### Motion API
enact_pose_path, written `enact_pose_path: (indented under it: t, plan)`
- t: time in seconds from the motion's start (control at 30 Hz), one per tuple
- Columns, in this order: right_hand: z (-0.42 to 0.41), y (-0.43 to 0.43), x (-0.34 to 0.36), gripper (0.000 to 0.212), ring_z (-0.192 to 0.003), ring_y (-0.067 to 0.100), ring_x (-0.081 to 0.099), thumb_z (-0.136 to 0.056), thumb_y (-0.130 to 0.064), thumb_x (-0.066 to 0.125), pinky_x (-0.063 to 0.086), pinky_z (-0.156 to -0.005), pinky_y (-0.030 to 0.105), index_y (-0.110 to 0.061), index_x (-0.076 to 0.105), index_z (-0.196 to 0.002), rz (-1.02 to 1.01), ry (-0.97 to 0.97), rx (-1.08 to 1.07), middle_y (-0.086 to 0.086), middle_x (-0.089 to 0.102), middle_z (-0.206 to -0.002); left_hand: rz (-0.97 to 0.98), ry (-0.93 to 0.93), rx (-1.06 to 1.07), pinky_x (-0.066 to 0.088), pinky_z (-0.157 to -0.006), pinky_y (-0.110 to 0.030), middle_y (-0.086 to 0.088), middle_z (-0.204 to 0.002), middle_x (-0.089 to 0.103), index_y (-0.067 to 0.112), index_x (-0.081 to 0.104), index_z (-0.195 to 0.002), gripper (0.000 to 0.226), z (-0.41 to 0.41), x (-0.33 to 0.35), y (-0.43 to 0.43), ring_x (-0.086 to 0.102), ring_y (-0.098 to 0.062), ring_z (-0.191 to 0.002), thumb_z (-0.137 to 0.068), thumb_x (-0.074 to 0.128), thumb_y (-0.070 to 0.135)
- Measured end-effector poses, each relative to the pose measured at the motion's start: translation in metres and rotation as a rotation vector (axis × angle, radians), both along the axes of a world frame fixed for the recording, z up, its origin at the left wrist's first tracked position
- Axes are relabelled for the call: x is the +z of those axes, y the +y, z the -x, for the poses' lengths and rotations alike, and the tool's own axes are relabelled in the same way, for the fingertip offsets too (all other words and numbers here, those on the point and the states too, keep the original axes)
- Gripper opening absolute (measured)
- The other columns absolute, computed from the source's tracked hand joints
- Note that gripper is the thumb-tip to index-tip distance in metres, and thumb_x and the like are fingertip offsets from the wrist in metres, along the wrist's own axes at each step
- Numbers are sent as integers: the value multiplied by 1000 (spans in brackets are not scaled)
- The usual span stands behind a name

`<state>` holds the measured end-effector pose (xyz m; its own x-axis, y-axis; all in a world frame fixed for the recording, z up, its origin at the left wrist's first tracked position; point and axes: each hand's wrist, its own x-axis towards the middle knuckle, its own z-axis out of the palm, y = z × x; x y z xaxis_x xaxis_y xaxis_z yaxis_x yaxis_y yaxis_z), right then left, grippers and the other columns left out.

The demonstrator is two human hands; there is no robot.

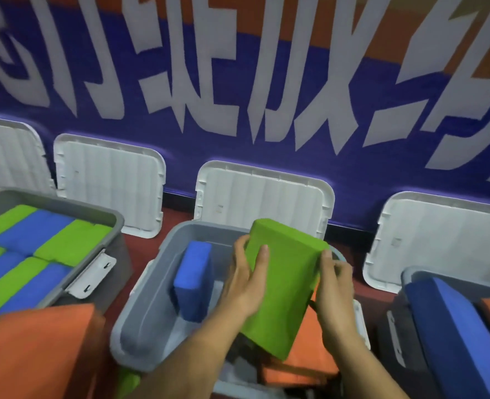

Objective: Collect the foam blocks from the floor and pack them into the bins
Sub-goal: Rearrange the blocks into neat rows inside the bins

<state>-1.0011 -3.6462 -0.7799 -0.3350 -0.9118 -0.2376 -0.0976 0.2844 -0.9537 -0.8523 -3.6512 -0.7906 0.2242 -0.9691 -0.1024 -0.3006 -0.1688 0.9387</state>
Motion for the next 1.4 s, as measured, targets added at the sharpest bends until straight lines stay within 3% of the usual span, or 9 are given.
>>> enact_pose_path:
  t: [0.17,0.3,0.4,0.47,0.57,0.63,1.0,1.17,1.4]
  plan:
    - [-45,29,7,72,-91,28,71,-80,-92,38,56,-74,43,-32,63,-111,-23,-248,173,3,73,-104,-27,232,130,42,-103,-43,-3,-135,57,40,51,-119,80,-54,12,16,57,-26,-119,-67,30,97]
    - [-89,40,-10,85,-104,26,73,-72,-85,61,59,-87,45,-20,62,-126,-14,-179,350,5,74,-115,-127,349,42,46,-107,-51,-3,-139,58,41,69,-120,93,-92,-12,18,62,-20,-121,-56,46,105]
    - [-122,47,-16,76,-106,14,69,-77,-71,67,57,-91,39,-24,54,-136,3,-64,402,-2,69,-124,-226,272,-20,37,-117,-47,2,-150,51,38,58,-139,104,-111,-4,34,52,-17,-135,-59,48,103]
    - [-140,47,-24,63,-106,14,68,-85,-65,65,55,-94,39,-31,48,-135,-18,7,420,-5,68,-120,-221,162,-43,20,-125,-39,11,-161,34,39,41,-152,81,-122,8,45,33,-12,-147,-86,36,86]
    - [-165,45,-34,47,-105,17,68,-90,-67,56,55,-94,42,-41,40,-125,-63,96,515,-5,69,-117,-176,-60,-46,5,-111,-16,24,-161,11,44,19,-157,54,-143,2,53,14,3,-146,-104,19,59]
    - [-178,40,-40,36,-105,19,65,-97,-60,52,49,-92,34,-38,37,-122,-60,151,560,1,67,-118,-156,-154,-40,7,-107,-13,21,-163,17,43,18,-158,52,-154,-8,52,15,1,-149,-107,15,54]
    - [-182,42,-62,39,-115,29,60,-99,-57,46,46,-102,42,-31,40,-127,-120,174,476,11,59,-128,-188,-206,-161,9,-127,-35,21,-164,21,45,21,-157,53,-162,-37,40,14,-2,-152,-105,14,56]
    - [-184,46,-35,29,-117,29,58,-100,-57,45,43,-99,40,-35,38,-118,-46,198,504,9,57,-126,-122,-208,-157,2,-124,-24,31,-161,12,47,15,-158,54,-164,-14,50,8,8,-149,-105,13,56]
    - [-207,51,-40,34,-112,27,63,-95,-69,39,48,-99,43,-42,32,-115,-29,191,567,8,61,-127,-76,-213,-107,10,-127,-33,29,-159,24,56,24,-153,54,-183,-2,69,14,7,-149,-101,9,63]
